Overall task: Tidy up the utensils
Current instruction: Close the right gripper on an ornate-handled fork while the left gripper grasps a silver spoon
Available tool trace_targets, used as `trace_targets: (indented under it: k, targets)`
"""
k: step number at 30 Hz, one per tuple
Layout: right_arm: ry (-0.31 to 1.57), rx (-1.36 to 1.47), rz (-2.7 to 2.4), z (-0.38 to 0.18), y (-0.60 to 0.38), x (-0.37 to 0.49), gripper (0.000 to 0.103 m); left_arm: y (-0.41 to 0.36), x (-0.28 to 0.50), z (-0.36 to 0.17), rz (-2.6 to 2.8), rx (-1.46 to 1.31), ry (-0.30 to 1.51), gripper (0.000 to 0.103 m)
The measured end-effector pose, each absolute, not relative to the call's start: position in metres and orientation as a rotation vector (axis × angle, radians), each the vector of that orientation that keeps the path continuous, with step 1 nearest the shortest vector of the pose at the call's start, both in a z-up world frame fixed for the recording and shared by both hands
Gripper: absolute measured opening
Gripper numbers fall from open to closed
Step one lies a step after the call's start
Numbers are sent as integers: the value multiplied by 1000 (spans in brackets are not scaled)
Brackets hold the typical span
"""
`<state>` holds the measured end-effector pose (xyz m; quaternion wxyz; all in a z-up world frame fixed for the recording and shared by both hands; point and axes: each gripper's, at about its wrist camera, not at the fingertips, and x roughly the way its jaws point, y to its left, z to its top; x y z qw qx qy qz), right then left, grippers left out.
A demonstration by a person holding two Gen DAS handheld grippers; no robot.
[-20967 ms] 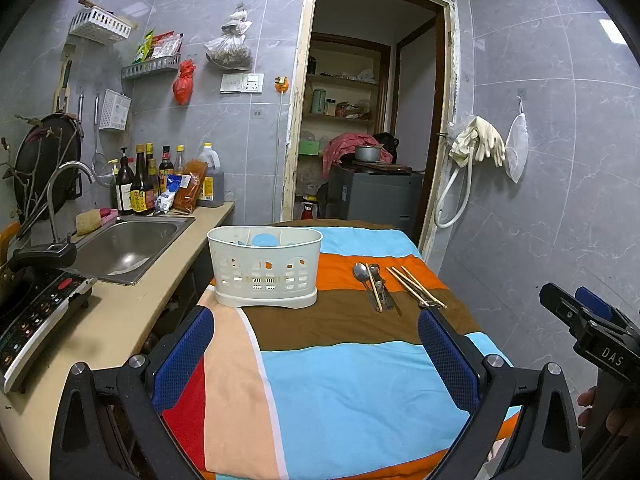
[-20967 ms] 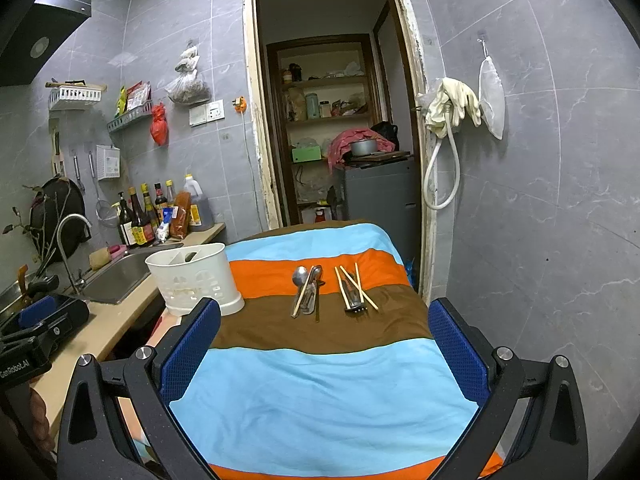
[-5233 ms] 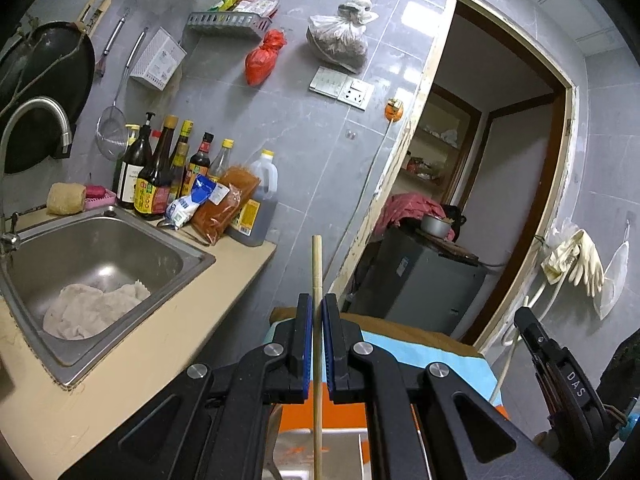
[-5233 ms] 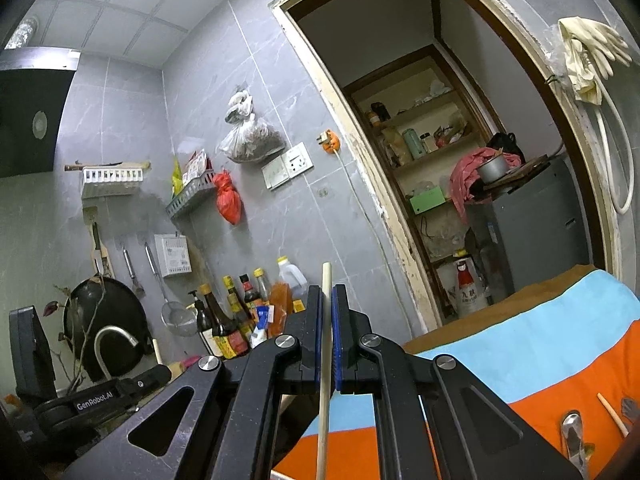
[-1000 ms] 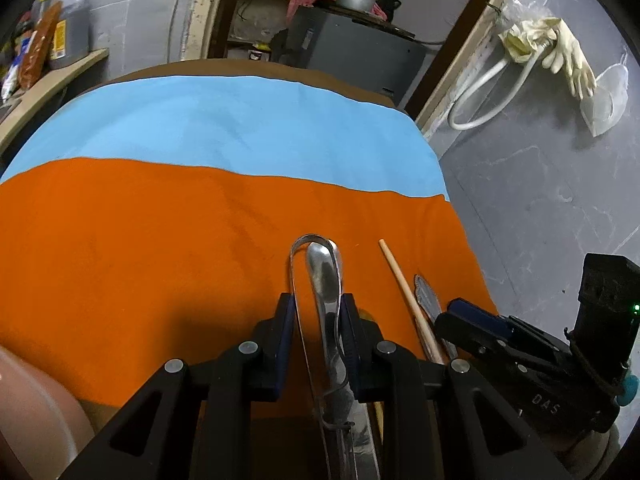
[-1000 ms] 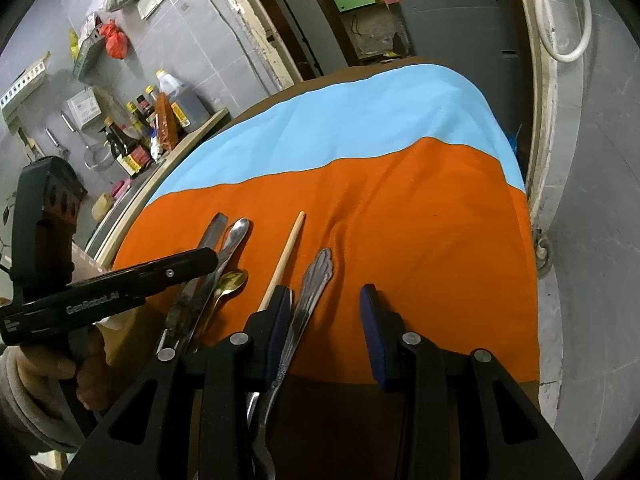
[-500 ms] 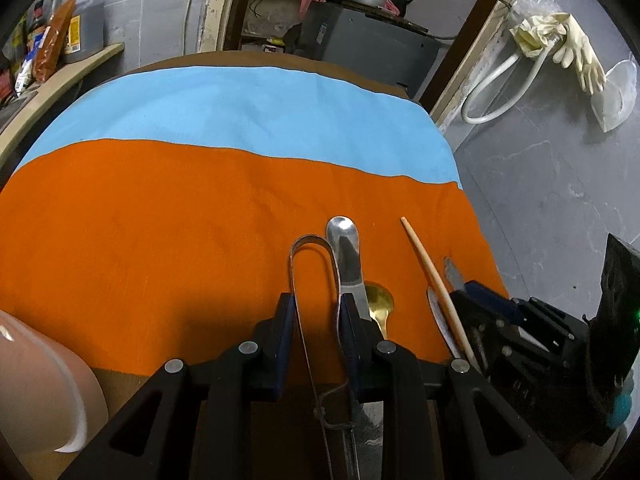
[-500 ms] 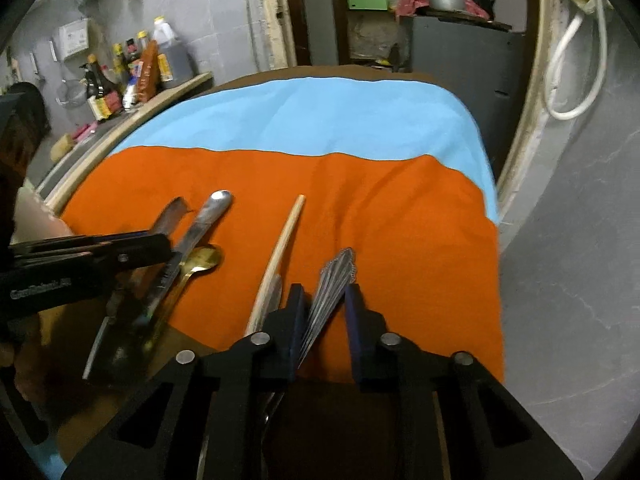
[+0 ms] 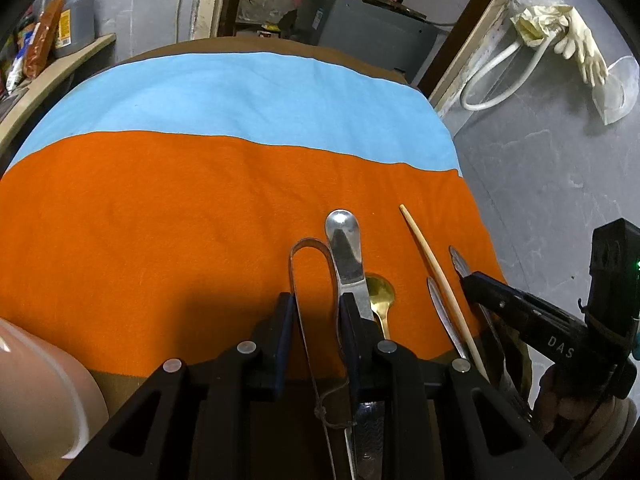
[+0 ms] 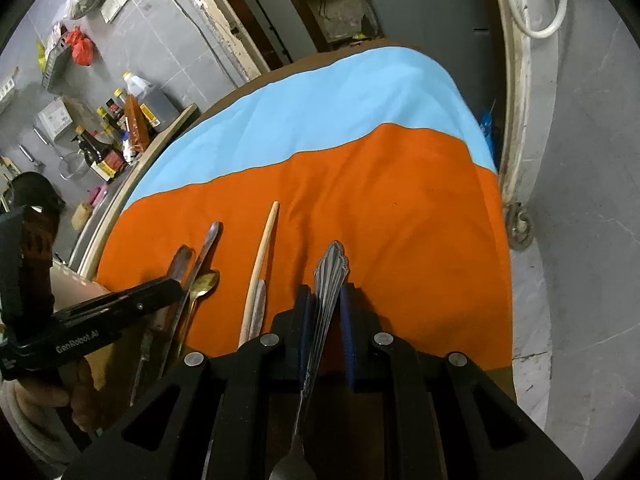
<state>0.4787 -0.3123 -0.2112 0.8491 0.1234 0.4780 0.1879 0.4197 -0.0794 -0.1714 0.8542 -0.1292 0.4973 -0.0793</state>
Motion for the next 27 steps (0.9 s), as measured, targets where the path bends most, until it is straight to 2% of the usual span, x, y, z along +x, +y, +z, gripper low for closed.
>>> trace_targets:
  k: [17,20,27]
  targets:
    - [1027,55,347,-199,-286,466,12,-84,423,-169,-143,-250,1064,25]
    - [1043,43,338,-196,-287,462,12,-83,419,-169,-136,-245,1069,22]
    - [1105,105,361,-200,-294,457,12,-81,416,-169,-156,-235,1097,22]
